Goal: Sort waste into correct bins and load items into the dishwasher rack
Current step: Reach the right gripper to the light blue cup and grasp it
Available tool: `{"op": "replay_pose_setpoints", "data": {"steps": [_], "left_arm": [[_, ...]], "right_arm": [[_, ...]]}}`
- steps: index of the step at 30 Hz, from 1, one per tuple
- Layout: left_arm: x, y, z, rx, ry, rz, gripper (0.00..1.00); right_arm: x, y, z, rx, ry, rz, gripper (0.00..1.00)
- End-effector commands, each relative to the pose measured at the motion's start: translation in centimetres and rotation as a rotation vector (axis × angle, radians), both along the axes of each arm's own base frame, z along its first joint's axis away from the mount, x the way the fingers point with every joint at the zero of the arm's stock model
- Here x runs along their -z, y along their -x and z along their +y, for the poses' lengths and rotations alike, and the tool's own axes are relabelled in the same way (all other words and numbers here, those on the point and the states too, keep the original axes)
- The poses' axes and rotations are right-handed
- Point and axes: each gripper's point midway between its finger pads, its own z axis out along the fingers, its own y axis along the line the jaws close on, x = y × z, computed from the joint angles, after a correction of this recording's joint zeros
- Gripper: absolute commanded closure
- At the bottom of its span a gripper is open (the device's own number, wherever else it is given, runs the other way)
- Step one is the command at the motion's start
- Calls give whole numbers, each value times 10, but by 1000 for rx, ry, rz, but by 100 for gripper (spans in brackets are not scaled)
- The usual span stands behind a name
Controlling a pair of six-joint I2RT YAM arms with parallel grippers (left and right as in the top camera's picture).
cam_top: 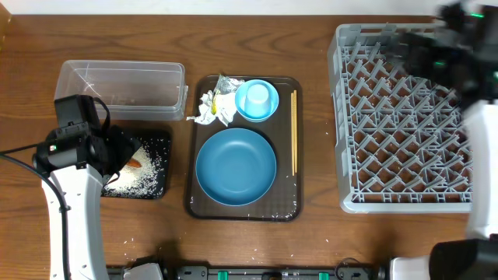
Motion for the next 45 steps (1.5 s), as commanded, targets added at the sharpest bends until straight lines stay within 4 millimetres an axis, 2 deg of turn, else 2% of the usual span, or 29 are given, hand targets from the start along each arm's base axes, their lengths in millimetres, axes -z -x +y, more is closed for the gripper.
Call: {"op": "replay_pose_setpoints", "data": {"steps": [1,3,7,10,13,21,24,27,32,35,39,42,45], "left_arm": [[-3,0,5,-19,-13,-1,2],[-3,0,5,-19,-13,-1,2],[-3,0,5,-19,-13,-1,2],[-3,0,5,-19,-13,-1,2],[-3,0,5,-19,-13,-1,1],[-3,0,5,-19,-13,-1,2],[-3,0,5,-19,-13,-1,2],[-3,0,5,-19,-13,-1,1],[-3,0,5,-19,-13,-1,2],[-3,0,5,-19,-13,-1,2],[-3,0,5,-19,-13,-1,1],[-3,0,5,-19,-13,-1,2],[-3,0,5,-19,-13,-1,2]], "right_arm": [[21,-3,84,-202,-35,29,1],[39,-7,120,-230,-4,47,1],[89,-9,193,-296,114,71,1],[127,-10,225,-289,216,80,1],[159,-13,232,-191,307,105,1],[205,-8,243,-164,362,165,1],[213,-7,243,-166,369,179,1],[219,-6,244,-171,370,190,16],[218,-6,250,-189,345,184,19],[217,-3,257,-196,327,189,34],[217,-1,260,-202,327,187,46],[205,-4,260,-198,317,170,48],[170,-12,256,-177,296,124,49]]}}
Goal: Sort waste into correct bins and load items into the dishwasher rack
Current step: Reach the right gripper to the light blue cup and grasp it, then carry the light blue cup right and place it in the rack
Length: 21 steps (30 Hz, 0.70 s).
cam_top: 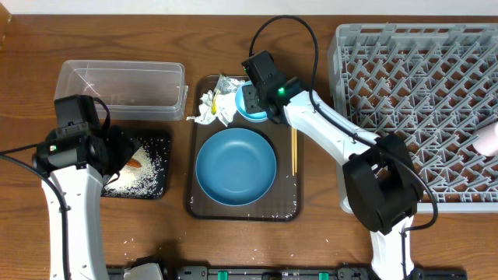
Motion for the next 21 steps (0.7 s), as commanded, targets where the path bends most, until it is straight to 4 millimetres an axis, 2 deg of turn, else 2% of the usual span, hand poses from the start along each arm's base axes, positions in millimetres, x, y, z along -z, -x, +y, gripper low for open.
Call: {"op": "replay_pose_setpoints", "data": {"steps": [1,3,4,7,9,11,12,14,16,19,21], "left_arm": [[-3,0,4,-18,-13,-1,2],[-3,0,4,-18,-13,-1,1],[-3,0,4,-18,-13,-1,2],[-3,0,4,-18,-13,-1,2],[-3,0,4,-18,-13,-1,2],[-3,0,4,-18,-13,-1,2],[-3,0,4,-18,-13,-1,2],[-3,0,4,-18,-13,-1,1],[-3,0,4,-18,-13,-1,2],[-3,0,4,-18,-13,-1,2],[-3,0,4,-18,-13,-1,2]], "right_arm": [[-60,-13,1,7,-61,-89,49],[-104,-21,-9,15,-84,-151,50],[-132,-24,-19,28,-101,-188,51],[-196,-29,-52,80,-139,-274,51],[-237,-28,-84,123,-153,-336,51],[-266,-27,-124,186,-151,-387,53],[-277,-26,-145,229,-145,-406,54],[-294,-20,-204,347,-115,-430,55],[-298,-13,-250,439,-84,-424,54],[-290,5,-331,610,-21,-371,53],[-276,19,-381,720,22,-314,54]]}}
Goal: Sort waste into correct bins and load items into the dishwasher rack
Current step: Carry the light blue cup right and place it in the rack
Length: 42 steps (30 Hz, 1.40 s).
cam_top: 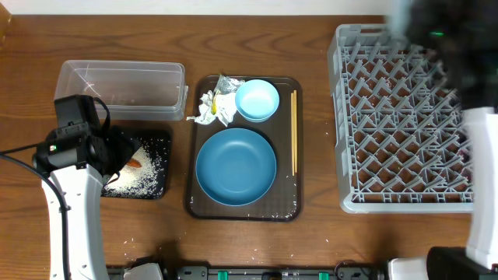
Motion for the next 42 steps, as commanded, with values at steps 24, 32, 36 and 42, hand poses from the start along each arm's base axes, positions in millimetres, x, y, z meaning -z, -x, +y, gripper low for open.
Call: {"op": "replay_pose_setpoints", "data": {"steps": [24,32,36,42], "left_arm": [[-3,-1,5,-19,-13,-2,2],[-3,-1,5,-19,-13,-2,2],[-3,-1,5,-19,-13,-2,2],[-3,-1,5,-19,-13,-2,2]], "right_arm": [[201,0,-228,378,-142,375,40],[204,1,-228,370,-133,389,21],[199,4,-223,362,-142,392,19],[156,-6,-172,183,-260,279,10]]}}
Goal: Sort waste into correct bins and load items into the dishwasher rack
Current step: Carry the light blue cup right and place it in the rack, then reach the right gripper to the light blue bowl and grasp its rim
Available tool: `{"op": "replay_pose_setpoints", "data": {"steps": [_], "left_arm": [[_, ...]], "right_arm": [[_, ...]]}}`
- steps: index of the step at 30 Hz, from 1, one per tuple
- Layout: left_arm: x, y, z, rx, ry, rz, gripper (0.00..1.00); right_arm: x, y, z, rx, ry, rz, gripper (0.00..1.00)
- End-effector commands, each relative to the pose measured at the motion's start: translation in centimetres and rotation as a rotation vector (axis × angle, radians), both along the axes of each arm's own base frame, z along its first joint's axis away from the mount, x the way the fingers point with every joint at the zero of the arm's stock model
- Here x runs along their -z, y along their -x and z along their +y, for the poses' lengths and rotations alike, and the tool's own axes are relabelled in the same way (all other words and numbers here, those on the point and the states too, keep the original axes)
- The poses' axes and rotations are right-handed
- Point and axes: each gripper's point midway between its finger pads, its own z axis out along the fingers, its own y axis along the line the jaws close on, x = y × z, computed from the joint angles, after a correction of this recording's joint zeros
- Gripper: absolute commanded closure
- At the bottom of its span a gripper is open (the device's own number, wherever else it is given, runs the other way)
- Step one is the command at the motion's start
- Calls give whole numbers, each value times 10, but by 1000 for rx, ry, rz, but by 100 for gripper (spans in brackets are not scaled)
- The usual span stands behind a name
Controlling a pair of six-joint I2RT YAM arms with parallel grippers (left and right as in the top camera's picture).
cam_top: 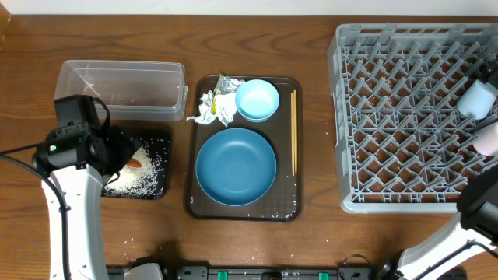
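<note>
A brown tray [204, 210] holds a large blue plate [236, 166], a small light-blue bowl [257, 99], a crumpled wrapper [214, 105] and a pair of chopsticks [294, 132]. A pale cup [476, 99] sits at the right edge of the grey dishwasher rack [389, 117], with a pink cup [489, 138] just below it. My right arm [478, 206] enters at the frame's right edge; its fingers do not show. My left gripper [120, 152] hangs over the black bin [152, 183], its fingers hidden under the wrist.
The black bin holds white rice and an orange scrap [135, 162]. A clear plastic container [122, 85] stands behind it at the back left. Crumbs lie on the table near the front left.
The right arm, a blur over the rack's back right corner, now stands at the right edge. The pale cup shows at the rack's right side. The left arm has not moved.
The pale cup first stood upside down in the small bowl on the tray. Then my right gripper was at the cup. After that the bowl was bare and the arm was over the rack. Now the cup is at the rack's right edge.
</note>
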Motion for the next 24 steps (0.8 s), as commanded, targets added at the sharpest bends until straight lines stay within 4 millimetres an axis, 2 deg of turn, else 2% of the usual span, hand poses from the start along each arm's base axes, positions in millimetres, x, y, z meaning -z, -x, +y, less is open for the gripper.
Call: {"op": "replay_pose_setpoints", "data": {"steps": [1,3,6,9,11,18,24], "left_arm": [[-3,0,5,-19,-13,-1,2],[-3,0,5,-19,-13,-1,2],[-3,0,5,-19,-13,-1,2],[-3,0,5,-19,-13,-1,2],[-3,0,5,-19,-13,-1,2],[-3,0,5,-19,-13,-1,2],[-3,0,5,-19,-13,-1,2]], "right_arm": [[-62,-17,57,-173,-108,-202,8],[-86,-24,95,-291,-216,-301,1],[-124,-27,161,-493,-379,-429,1],[-137,-29,222,-668,-422,-448,1],[-131,-30,260,-761,-395,-408,3],[-76,-27,364,-879,-116,-158,14],[-34,-23,458,-1045,-12,-94,17]]}}
